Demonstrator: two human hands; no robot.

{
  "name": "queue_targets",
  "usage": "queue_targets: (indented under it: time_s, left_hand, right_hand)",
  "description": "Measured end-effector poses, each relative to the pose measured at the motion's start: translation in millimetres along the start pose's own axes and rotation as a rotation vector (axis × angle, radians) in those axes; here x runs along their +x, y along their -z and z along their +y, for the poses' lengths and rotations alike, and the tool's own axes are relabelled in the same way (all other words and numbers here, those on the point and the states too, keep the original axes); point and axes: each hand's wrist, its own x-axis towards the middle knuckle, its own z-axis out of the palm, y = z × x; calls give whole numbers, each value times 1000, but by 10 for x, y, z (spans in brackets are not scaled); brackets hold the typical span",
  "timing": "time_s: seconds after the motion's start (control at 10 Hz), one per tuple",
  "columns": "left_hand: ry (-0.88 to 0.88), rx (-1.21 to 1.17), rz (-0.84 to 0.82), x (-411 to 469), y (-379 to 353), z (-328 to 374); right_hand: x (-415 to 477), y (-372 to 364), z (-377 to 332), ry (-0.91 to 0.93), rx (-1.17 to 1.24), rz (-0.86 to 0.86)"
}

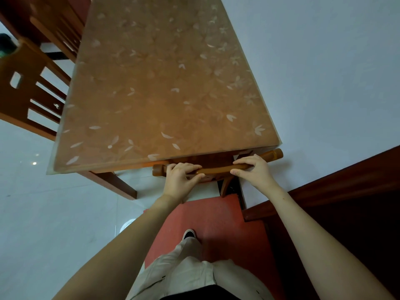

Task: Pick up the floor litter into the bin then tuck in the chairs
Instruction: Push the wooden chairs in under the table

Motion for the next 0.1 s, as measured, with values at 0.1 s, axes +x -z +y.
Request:
queue_targets:
  time_s: [0.1]
  left_hand:
    - [0, -3, -13, -35, 105, 114]
  right_hand:
    - [-91, 18, -149, 32, 7, 7]
